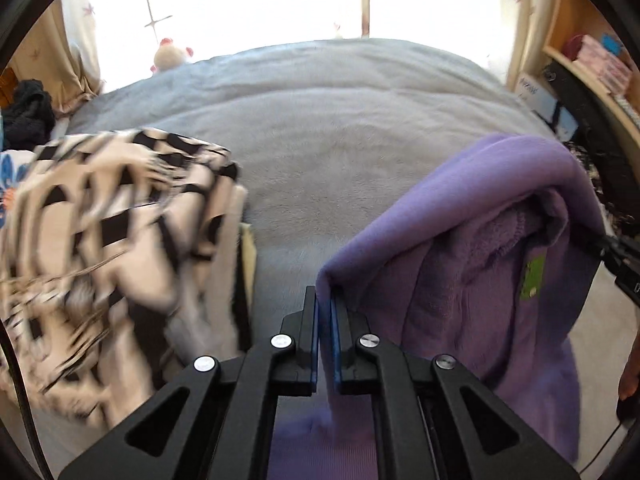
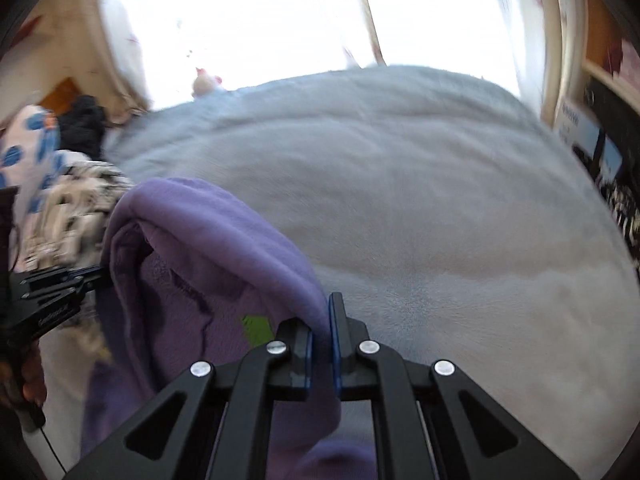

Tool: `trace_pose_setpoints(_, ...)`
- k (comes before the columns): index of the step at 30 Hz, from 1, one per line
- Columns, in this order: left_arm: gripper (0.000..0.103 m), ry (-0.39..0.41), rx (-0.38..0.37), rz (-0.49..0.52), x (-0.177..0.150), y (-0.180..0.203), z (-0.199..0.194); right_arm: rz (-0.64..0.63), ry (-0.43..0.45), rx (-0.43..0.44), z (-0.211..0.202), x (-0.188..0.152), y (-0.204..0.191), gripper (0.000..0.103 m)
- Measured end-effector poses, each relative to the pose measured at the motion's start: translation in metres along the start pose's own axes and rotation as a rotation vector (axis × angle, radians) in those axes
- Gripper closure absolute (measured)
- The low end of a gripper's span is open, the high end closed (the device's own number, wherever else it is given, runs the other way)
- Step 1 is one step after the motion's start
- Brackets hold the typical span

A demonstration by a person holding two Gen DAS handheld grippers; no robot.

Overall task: Fold large clothes
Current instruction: 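Lay the hood down onto the folded body and open the left gripper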

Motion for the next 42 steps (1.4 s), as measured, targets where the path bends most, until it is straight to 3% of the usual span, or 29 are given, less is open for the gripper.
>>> trace_pose_setpoints(5, 0.1, 0.035, -0.048, -0.011, -0.043, -0.015, -0.076, -0.11, 0.082, 0.036, -0.085, -0.029, -0.052, 0.097)
trace_pose_setpoints(11, 0.1, 0.011, -0.122, -0.024, -0.148, -0.017, -0.119, -0.26, 0.122, -0.025, -0.128, -0.114, -0.086, 0.097)
trace_pose_setpoints(16, 0.1, -0.04, -0.144, -0.039, -0.244, -0.006, -0.101, -0.313, 0.147, -0.086, -0.126, -0.2, -0.093, 0.096)
trace_pose_setpoints(22, 0.1, -0.183, -0.134, -0.117, -0.33, -0.006, -0.057, -0.224, -0.067, -0.151, -0.082, -0.287, -0.076, 0.094)
trace_pose_setpoints(26, 0.094, -0.209, -0.157, -0.148, -0.351, -0.01, -0.06, -0.115, -0.122, -0.085, -0.09, -0.306, -0.071, 0.094)
trace_pose_setpoints(27, 0.088, -0.205, -0.174, -0.161, -0.353, -0.011, -0.065, -0.094, -0.123, -0.068, -0.094, -0.309, -0.072, 0.094)
trace_pose_setpoints(30, 0.081, -0.18, -0.242, -0.199, -0.352, -0.012, -0.08, -0.029, -0.124, -0.016, -0.11, -0.319, -0.074, 0.086)
trace_pose_setpoints(32, 0.081, -0.167, -0.281, -0.207, -0.353, -0.007, -0.091, 0.02, -0.122, 0.026, -0.124, -0.323, -0.077, 0.073)
trace_pose_setpoints(34, 0.081, -0.158, -0.322, -0.205, -0.354, -0.001, -0.1, 0.056, -0.115, 0.082, -0.136, -0.33, -0.084, 0.068)
trace_pose_setpoints(38, 0.08, -0.147, -0.402, -0.201, -0.356, 0.019, -0.107, 0.101, -0.106, 0.15, -0.147, -0.338, -0.095, 0.06)
trace_pose_setpoints(42, 0.08, -0.176, -0.489, -0.263, -0.358, 0.03, -0.093, 0.123, -0.11, 0.176, -0.136, -0.342, -0.099, 0.056)
Point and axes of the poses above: each gripper's, at about its wrist camera, not at the fingertips, and z roughly the way its jaws point, y to its right, x to its top, the point moved 8 cm from there along z, roughly the way its jaws point, and after that the axes turned 9 degrees about x, right-handed, at the moved point
